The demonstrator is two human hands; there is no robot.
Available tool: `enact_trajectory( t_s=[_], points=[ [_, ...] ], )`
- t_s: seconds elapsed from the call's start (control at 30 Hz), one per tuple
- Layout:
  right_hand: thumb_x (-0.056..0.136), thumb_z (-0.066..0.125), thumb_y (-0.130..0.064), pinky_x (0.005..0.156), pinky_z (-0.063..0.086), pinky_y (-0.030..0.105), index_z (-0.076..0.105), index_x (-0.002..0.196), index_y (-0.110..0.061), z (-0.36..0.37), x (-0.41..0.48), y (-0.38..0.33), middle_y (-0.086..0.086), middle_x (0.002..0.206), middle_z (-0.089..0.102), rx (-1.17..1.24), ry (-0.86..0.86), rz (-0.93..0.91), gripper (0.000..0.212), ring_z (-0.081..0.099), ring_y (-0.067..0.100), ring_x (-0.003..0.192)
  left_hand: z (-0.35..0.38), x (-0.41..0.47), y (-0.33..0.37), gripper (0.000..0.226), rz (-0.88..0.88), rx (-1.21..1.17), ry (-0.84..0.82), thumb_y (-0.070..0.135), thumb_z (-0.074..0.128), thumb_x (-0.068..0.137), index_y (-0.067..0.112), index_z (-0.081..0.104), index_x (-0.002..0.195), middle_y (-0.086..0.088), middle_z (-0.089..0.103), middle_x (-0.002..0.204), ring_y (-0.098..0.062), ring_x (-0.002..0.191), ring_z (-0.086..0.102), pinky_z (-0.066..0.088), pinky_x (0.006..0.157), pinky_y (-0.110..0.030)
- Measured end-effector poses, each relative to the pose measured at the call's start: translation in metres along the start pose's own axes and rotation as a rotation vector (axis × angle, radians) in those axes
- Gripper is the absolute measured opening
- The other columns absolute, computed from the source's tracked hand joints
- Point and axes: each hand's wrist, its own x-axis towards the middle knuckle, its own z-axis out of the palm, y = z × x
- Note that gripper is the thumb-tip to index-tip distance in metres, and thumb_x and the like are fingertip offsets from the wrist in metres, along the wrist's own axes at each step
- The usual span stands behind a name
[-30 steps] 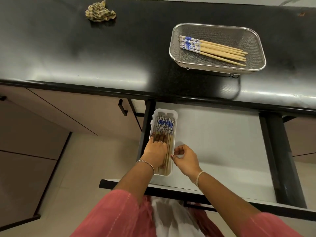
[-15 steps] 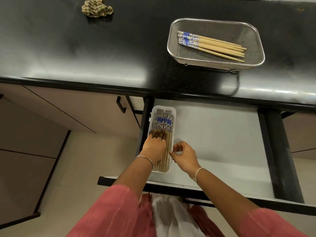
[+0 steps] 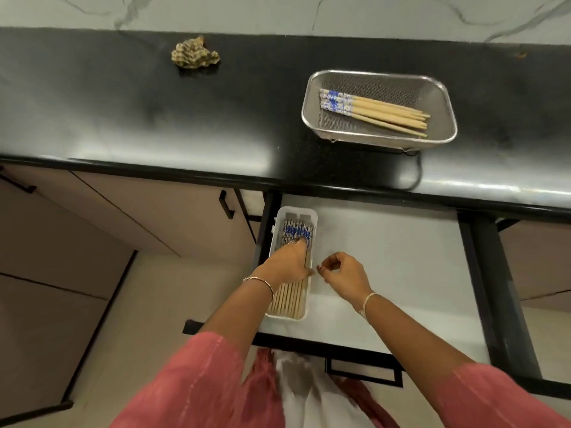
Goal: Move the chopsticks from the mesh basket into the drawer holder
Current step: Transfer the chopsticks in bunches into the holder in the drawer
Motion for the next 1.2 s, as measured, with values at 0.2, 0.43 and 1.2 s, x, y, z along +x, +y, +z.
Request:
enact_trajectory(
  t_s=[0.2, 0.43, 1.2],
  points=[
    [0.088, 0.065, -0.025, 0.075, 0.053, 0.028, 0.063, 0.096, -0.018, -0.062, 0.013, -0.043, -0.002, 0.090, 0.065, -0.108, 0.216, -0.209, 0.011, 0.063, 0.017, 0.085, -0.061, 0.002, 0.037, 0.042, 0.114, -0.132, 0.353, 0.025, 0.059, 0.093, 0.018, 0.048, 0.133, -0.001, 0.065, 0.115, -0.018, 0.108, 0.060, 0.049, 0.094, -0.034],
    [0.085, 0.061, -0.024, 0.072, 0.052, 0.035, 0.064, 0.088, -0.022, -0.142, 0.037, -0.113, -0.003, 0.089, 0.069, -0.258, 0.450, -0.398, 0.005, 0.063, 0.017, 0.084, -0.134, 0.024, 0.092, 0.028, 0.304, -0.160, 0.649, 0.017, 0.056, 0.092, 0.016, 0.060, 0.119, 0.000, 0.068, 0.101, -0.015, 0.094, 0.062, 0.052, 0.086, -0.034],
    [0.083, 0.061, -0.015, 0.083, 0.051, 0.037, 0.048, 0.118, -0.015, -0.196, 0.190, -0.169, 0.008, 0.120, 0.052, -1.058, 0.316, -0.379, 0.037, 0.055, 0.026, 0.107, -0.187, 0.125, 0.095, 0.032, 0.387, 0.173, 0.648, 0.048, 0.046, 0.094, 0.022, 0.066, 0.096, 0.003, 0.066, 0.092, -0.015, 0.088, 0.058, 0.046, 0.083, -0.035]
  ],
)
